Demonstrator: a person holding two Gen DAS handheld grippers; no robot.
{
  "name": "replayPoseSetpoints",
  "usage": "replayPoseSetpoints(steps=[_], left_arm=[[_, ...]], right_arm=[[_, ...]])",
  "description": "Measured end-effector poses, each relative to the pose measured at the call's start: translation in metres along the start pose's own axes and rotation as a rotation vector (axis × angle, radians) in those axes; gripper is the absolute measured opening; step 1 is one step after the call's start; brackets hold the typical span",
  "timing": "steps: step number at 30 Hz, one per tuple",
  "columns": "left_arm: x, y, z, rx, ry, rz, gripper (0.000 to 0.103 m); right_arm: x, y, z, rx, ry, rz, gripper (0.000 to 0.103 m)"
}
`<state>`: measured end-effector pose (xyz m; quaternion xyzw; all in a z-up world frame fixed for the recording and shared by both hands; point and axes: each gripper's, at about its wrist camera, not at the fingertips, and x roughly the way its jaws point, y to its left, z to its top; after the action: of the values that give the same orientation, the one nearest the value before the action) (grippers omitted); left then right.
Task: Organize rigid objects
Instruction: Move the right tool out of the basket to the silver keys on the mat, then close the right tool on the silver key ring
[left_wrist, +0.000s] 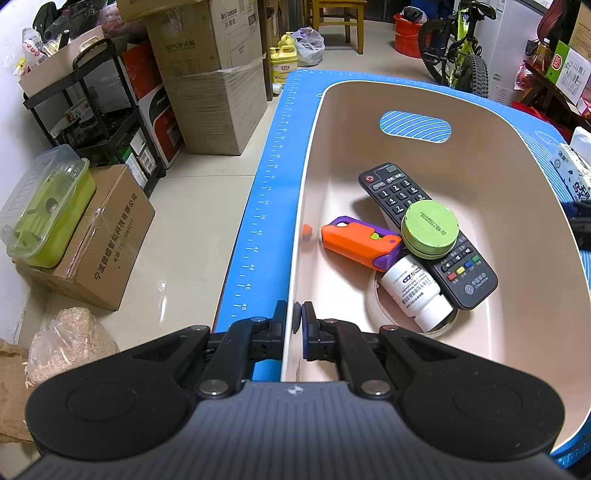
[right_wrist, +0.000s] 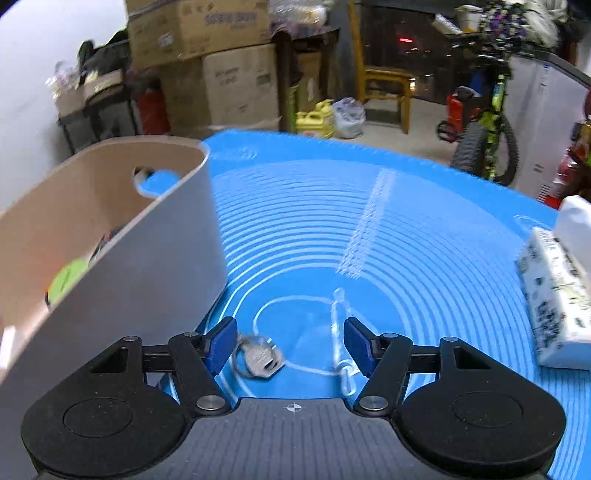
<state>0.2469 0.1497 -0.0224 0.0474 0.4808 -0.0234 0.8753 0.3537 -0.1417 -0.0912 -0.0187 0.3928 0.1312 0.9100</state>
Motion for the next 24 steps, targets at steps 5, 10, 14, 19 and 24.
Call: replayPoseSetpoints(steps=[5,10,14,19,24], left_arm=[[0.0,0.0,0.0,0.0,0.0,0.001,0.009],[0.0,0.0,0.0,0.0,0.0,0.001,0.009],[0.0,0.0,0.0,0.001,0.001,0.003,0.009],[0.0,0.001,-0.001,-0.002,0.001,0.001,0.009],[0.0,0.001,-0.001,-0.002,0.001,0.0,0.009]], right_arm=[[0.011,0.016,-0.008,-0.039,0.018,-0.02,0.071],[0.019,0.033,-0.013,-0.063,0.018,-0.076,0.065],[0.016,0.034,-0.016,-0.025,0.018,-0.09,0.061],[0.007,0.035,-0.017,-0.008,0.033,-0.101,0.048],[0.003,0.028,-0.016,0.012,0.024,-0.079,0.037]])
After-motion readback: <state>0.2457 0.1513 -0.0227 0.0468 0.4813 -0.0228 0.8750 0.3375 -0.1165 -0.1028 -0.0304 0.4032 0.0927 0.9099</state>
